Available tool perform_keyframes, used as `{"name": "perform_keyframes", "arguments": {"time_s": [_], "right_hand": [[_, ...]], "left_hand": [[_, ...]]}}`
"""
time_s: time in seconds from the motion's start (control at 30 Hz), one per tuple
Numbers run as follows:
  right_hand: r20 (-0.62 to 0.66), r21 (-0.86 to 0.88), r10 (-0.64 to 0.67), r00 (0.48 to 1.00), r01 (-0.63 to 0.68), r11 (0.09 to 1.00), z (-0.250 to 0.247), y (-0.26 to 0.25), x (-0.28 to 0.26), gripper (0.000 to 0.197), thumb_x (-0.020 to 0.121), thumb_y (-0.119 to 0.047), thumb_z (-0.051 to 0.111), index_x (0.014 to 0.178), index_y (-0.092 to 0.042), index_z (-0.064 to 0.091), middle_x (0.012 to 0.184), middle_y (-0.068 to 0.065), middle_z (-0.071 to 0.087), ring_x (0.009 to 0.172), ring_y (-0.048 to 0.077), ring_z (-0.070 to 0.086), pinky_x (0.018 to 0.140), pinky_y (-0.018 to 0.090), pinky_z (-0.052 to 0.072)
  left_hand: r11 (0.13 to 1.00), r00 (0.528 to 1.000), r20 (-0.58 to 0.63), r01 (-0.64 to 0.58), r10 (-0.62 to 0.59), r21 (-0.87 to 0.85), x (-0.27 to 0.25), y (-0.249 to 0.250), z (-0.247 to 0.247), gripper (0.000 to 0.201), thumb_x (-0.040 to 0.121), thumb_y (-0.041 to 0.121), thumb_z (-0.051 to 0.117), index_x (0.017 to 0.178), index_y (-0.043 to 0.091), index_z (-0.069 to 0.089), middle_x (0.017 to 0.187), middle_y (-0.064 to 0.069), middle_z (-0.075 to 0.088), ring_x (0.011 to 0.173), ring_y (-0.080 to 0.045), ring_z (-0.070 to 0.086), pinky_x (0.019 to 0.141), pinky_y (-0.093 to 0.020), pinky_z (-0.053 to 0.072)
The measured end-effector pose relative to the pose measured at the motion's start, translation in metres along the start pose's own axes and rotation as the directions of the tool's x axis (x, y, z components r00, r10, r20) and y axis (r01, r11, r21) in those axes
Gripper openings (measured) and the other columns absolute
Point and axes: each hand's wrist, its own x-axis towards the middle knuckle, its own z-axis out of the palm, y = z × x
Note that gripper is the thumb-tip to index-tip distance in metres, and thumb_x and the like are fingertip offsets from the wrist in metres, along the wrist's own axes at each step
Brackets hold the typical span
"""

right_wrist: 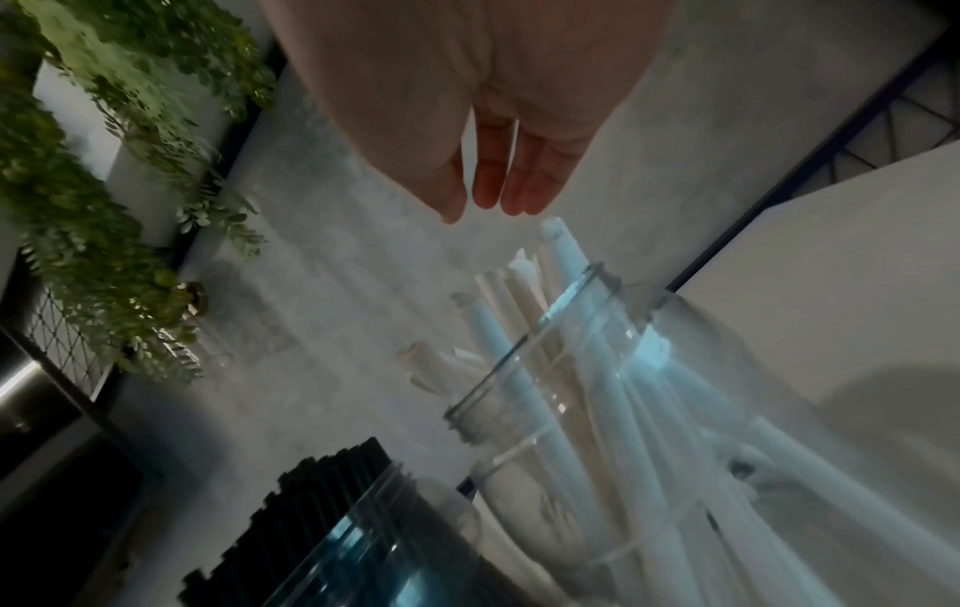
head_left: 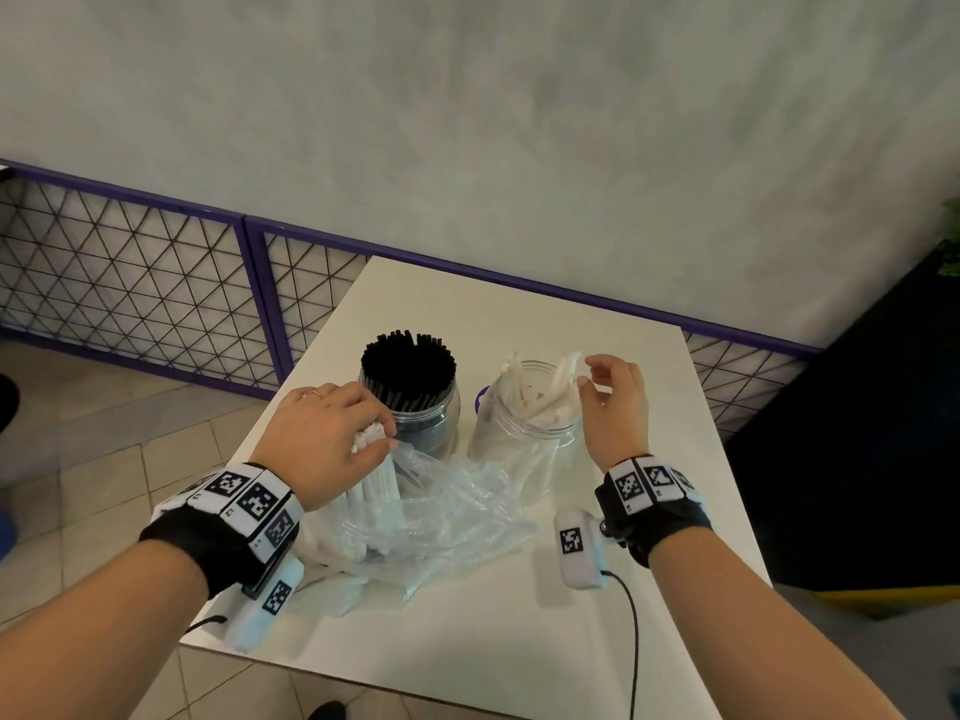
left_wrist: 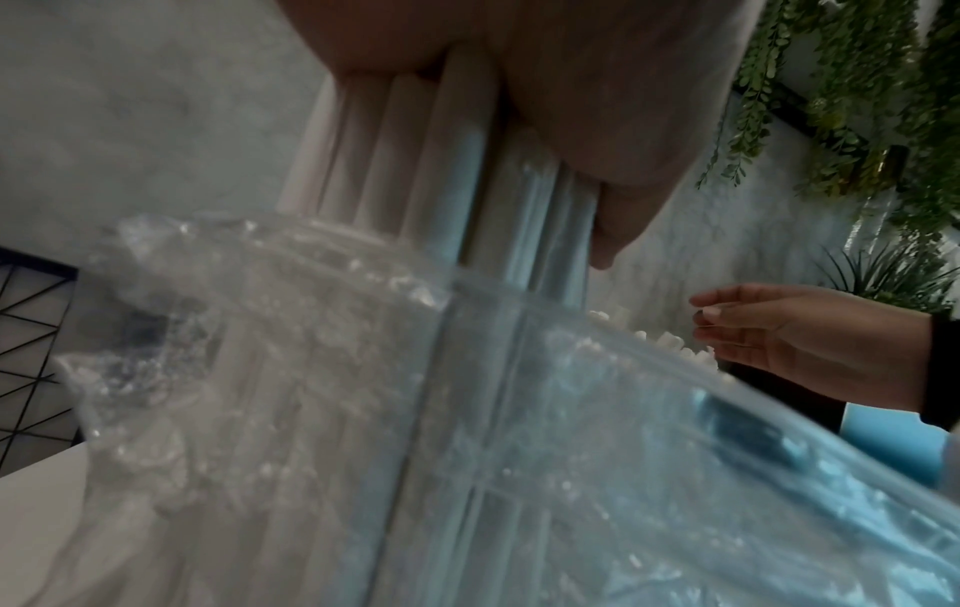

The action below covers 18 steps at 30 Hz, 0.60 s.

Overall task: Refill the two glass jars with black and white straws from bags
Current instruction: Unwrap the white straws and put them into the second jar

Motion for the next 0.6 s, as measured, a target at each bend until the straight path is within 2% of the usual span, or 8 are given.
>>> {"name": "perform_keyframes", "arguments": {"time_s": [0.03,0.1,0.17,0.23,0.3,0.37,0.47,0.6], "right_hand": [[-0.014,0.014,0.009,1.0,-0.009,1.0,0.001,-0.001,-0.006,0.024,0.092,-0.003,0.054,0.116,-0.009,0.057,0.115,0.002,0.048,0.098,0.01,0.05,0.082,0.017,0.042],[-0.052,0.036,0.025,0.998,-0.023,0.999,0.002,-0.004,-0.018,0.024,0.092,-0.003,0.053,0.115,-0.01,0.057,0.116,0.002,0.048,0.094,0.008,0.05,0.078,0.011,0.042],[-0.028,0.073,-0.004,1.0,0.006,0.997,0.004,-0.008,-0.032,0.02,0.092,-0.005,0.054,0.109,-0.014,0.059,0.112,0.003,0.053,0.089,0.006,0.053,0.072,0.007,0.042],[0.06,0.039,-0.098,0.993,0.095,0.995,0.009,-0.011,-0.048,0.018,0.089,-0.009,0.059,0.105,-0.019,0.059,0.109,0.001,0.055,0.093,0.012,0.055,0.076,0.012,0.043],[0.125,-0.088,-0.154,0.98,0.165,0.982,0.015,-0.006,-0.055,0.032,0.084,-0.014,0.068,0.115,-0.015,0.058,0.116,0.002,0.05,0.103,0.017,0.048,0.086,0.023,0.039],[0.161,-0.142,-0.088,0.983,0.111,0.984,0.017,-0.003,-0.049,0.048,0.082,-0.016,0.071,0.126,-0.011,0.052,0.124,0.008,0.044,0.107,0.02,0.046,0.092,0.027,0.039],[0.229,-0.156,-0.028,0.973,0.065,0.986,0.017,-0.008,-0.033,0.051,0.084,-0.011,0.069,0.131,-0.008,0.05,0.123,0.011,0.047,0.1,0.02,0.054,0.094,0.03,0.047],[0.319,-0.163,-0.061,0.946,0.118,0.98,0.025,-0.025,-0.01,0.054,0.08,-0.005,0.072,0.13,-0.009,0.052,0.117,0.009,0.051,0.082,0.012,0.054,0.084,0.018,0.046]], "left_hand": [[1.0,1.0,0.002,-0.001,0.001,0.002,0.0,0.0,0.0,0.039,0.079,0.064,0.029,0.089,0.042,0.06,0.101,0.021,0.058,0.093,-0.011,0.057,0.089,-0.034,0.036],[1.0,1.0,0.001,-0.003,0.003,-0.001,0.001,0.0,0.0,0.04,0.079,0.065,0.029,0.089,0.042,0.06,0.101,0.021,0.058,0.094,-0.011,0.057,0.09,-0.036,0.036],[1.0,1.0,0.005,-0.002,0.002,-0.001,0.0,0.0,-0.001,0.04,0.079,0.065,0.029,0.089,0.043,0.06,0.102,0.022,0.058,0.094,-0.011,0.057,0.091,-0.036,0.037],[1.0,1.0,0.007,-0.002,0.002,0.0,0.0,0.0,-0.001,0.041,0.078,0.065,0.028,0.089,0.043,0.06,0.102,0.021,0.058,0.095,-0.01,0.057,0.091,-0.036,0.036],[1.0,1.0,0.011,-0.001,0.001,0.002,0.001,0.001,-0.002,0.041,0.078,0.065,0.027,0.09,0.042,0.06,0.102,0.021,0.057,0.095,-0.01,0.056,0.091,-0.035,0.035],[1.0,1.0,0.014,0.001,-0.001,0.001,0.001,0.001,-0.002,0.042,0.078,0.065,0.027,0.09,0.042,0.06,0.103,0.021,0.057,0.096,-0.01,0.056,0.092,-0.035,0.035],[1.0,1.0,0.01,0.001,-0.001,0.0,0.001,0.001,-0.001,0.042,0.078,0.065,0.027,0.09,0.042,0.06,0.102,0.021,0.057,0.095,-0.01,0.056,0.091,-0.035,0.035],[1.0,1.0,0.0,0.003,-0.003,-0.006,0.001,0.001,0.0,0.04,0.078,0.063,0.03,0.089,0.041,0.061,0.1,0.021,0.058,0.094,-0.01,0.056,0.09,-0.034,0.034]]}}
